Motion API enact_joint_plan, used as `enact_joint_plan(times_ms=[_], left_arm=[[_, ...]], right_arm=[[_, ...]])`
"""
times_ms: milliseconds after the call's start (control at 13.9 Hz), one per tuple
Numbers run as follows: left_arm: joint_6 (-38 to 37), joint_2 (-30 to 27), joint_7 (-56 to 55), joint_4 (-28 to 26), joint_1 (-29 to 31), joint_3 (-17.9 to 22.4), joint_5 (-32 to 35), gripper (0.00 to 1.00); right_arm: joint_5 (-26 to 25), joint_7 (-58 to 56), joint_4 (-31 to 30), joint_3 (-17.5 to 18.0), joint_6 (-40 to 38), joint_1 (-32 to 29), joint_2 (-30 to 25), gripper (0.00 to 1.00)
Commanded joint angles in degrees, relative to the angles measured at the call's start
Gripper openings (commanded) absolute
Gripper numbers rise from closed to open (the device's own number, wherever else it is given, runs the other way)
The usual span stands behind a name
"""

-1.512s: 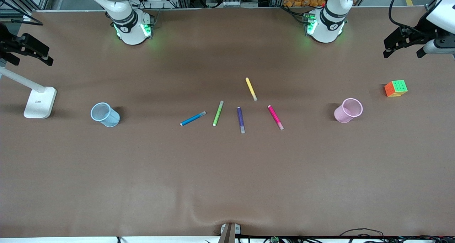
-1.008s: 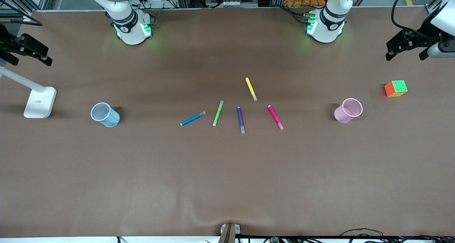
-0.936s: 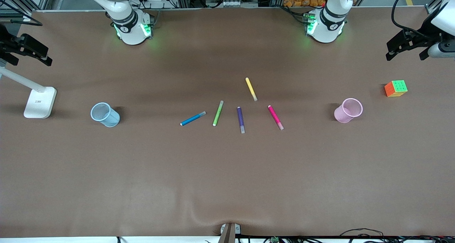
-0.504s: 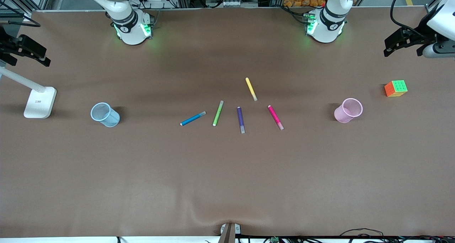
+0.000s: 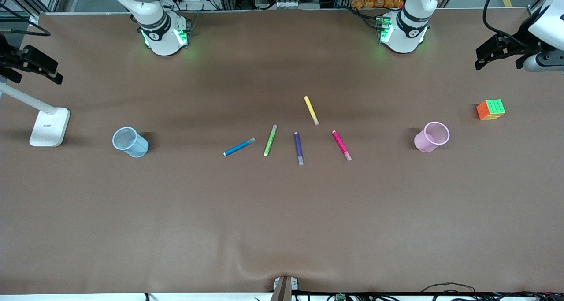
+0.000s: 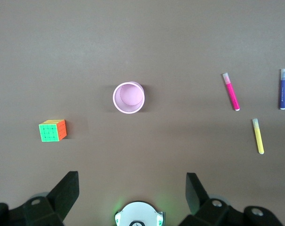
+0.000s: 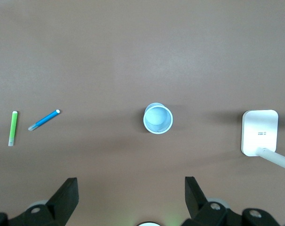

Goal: Place pink and blue markers in matching cups

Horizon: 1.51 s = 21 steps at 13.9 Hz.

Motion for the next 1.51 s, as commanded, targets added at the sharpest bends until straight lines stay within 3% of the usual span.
enact_joint_plan(times_ms=[0,864,1440], left_arm=[[-0.07,-0.05,-1.32,0.79,0.4,-0.32,0.38,1.0],[1.61,-1.28,-3.17,-1.94,0.66,-1.46,2.76,1.0],[-1.12,4.42,-2.91,-1.59,0.31,-1.81,1.61,1.0]], right_arm=[[-0.32,-0.05,-0.26,0.61,0.44,-0.98,-0.16,1.0],[-0.06,0.04,-0.26,0.52,0.44,-1.15,0.01,1.0],[-0.06,-0.31,-0.17,0.52,0.18,-1.15,2.21,1.0]])
